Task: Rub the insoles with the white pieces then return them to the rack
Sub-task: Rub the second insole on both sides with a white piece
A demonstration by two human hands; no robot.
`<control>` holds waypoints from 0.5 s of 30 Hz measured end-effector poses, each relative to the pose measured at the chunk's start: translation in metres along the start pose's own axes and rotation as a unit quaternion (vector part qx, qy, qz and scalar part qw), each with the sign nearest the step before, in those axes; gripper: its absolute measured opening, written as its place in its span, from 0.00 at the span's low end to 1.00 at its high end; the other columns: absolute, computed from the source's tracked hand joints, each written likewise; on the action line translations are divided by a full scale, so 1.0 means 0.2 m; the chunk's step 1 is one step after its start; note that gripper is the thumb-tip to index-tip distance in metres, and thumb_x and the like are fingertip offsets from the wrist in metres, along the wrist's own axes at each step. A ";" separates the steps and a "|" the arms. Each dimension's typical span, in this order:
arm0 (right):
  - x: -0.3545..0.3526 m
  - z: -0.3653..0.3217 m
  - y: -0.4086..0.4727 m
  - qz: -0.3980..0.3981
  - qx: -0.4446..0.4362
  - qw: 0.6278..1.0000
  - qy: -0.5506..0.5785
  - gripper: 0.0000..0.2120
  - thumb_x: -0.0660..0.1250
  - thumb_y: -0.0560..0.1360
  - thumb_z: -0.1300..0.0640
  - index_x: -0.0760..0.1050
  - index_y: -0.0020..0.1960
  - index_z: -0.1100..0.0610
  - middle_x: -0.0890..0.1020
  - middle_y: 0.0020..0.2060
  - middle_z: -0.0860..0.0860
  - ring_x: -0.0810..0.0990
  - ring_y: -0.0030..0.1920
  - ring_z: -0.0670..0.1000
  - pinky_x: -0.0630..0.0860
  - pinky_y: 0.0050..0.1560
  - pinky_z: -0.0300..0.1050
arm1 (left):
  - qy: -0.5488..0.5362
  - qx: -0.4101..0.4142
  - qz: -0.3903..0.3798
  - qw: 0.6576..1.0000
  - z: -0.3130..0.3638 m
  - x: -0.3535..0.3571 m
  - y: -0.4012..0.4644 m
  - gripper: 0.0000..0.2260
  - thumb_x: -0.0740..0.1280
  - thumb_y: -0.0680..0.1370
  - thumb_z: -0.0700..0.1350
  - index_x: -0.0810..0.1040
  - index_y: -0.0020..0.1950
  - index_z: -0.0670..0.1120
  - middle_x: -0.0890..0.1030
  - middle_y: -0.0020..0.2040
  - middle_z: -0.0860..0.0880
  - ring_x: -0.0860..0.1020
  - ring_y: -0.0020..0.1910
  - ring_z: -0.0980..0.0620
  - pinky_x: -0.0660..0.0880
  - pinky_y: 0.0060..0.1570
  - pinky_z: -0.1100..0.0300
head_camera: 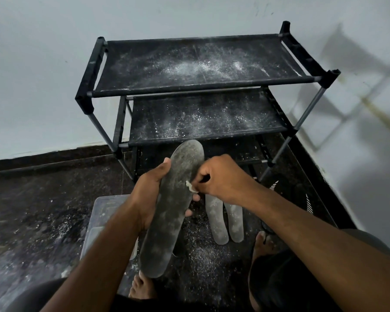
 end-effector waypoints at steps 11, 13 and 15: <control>-0.06 0.01 0.02 0.065 0.006 0.998 -0.011 0.03 0.76 0.72 0.55 0.83 0.40 0.52 0.83 0.38 0.43 0.81 0.38 0.41 0.81 0.44 0.41 | -0.006 0.012 -0.015 1.000 0.01 0.00 0.00 0.31 0.53 0.85 0.62 0.76 0.70 0.39 0.82 0.55 0.33 0.84 0.44 0.38 0.82 0.35 0.46; -0.08 0.00 0.02 0.118 -0.001 0.993 -0.027 0.04 0.74 0.73 0.54 0.83 0.41 0.52 0.81 0.39 0.43 0.80 0.38 0.41 0.80 0.43 0.41 | -0.011 0.015 -0.018 1.000 0.02 0.00 0.00 0.31 0.53 0.85 0.62 0.75 0.71 0.39 0.82 0.54 0.32 0.84 0.43 0.38 0.82 0.36 0.46; -0.03 -0.01 0.01 0.070 -0.003 0.997 -0.017 0.04 0.74 0.73 0.54 0.82 0.41 0.53 0.82 0.38 0.45 0.81 0.37 0.45 0.82 0.42 0.46 | -0.003 0.015 -0.017 1.000 0.01 0.00 0.00 0.30 0.53 0.85 0.62 0.77 0.69 0.39 0.83 0.54 0.33 0.84 0.43 0.38 0.82 0.36 0.45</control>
Point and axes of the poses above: each hand's wrist, its own y-axis towards the middle knuckle, its own x-axis out of the palm, z = x × y, the point moved 3 cm from there along y, towards the middle knuckle
